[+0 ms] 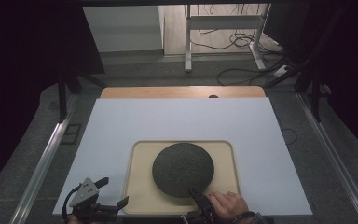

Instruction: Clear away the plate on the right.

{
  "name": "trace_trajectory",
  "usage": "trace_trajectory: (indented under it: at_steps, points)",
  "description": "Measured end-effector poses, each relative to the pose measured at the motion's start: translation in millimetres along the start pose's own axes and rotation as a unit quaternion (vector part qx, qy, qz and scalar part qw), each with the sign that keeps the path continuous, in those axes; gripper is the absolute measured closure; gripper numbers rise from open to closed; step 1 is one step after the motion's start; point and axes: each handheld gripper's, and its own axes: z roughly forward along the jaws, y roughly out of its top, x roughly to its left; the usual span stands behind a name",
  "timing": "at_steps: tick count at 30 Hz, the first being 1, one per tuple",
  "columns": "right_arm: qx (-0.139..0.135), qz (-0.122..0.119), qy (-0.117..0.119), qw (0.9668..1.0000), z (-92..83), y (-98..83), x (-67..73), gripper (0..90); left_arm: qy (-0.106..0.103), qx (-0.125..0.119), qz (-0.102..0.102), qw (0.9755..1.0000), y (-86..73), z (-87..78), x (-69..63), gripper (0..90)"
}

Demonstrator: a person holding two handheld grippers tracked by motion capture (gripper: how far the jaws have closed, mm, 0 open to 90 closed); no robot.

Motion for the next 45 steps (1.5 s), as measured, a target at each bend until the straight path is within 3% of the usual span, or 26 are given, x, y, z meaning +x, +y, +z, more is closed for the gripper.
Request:
trace_trajectory:
  at_steps: [5, 6, 13, 21, 31, 45]
  points:
    - [0.001, -0.005, 0.011, 0.9999, 1.7, -0.9, 2.9, 81.5, 0.001, 0.002, 0.002, 1.0000, 0.1, 0.1, 0.2, 0.0]
    - [0.005, -0.009, 0.022, 0.9997, 2.7, -1.4, 4.5, 80.3, 0.002, 0.003, 0.002, 1.0000, 0.1, 0.0, 0.2, 0.0]
    - [0.006, 0.005, 0.045, 0.9990, 5.1, -3.5, 5.1, 77.7, 0.001, 0.002, 0.000, 1.0000, -0.2, -0.1, 0.5, 0.0]
    - [0.010, 0.011, 0.046, 0.9988, 4.9, -4.8, 2.1, 71.8, 0.000, 0.004, 0.001, 1.0000, -0.3, 0.7, 0.3, 0.0]
    - [0.011, 0.039, 0.049, 0.9980, -1.2, -9.8, -3.8, 60.3, 0.000, 0.006, 0.002, 1.0000, -0.3, 1.1, 0.1, 0.0]
    - [0.002, 0.056, 0.046, 0.9973, -15.4, -17.2, -6.3, 57.3, 0.001, 0.005, 0.002, 1.0000, -0.2, 1.1, 0.1, 0.0]
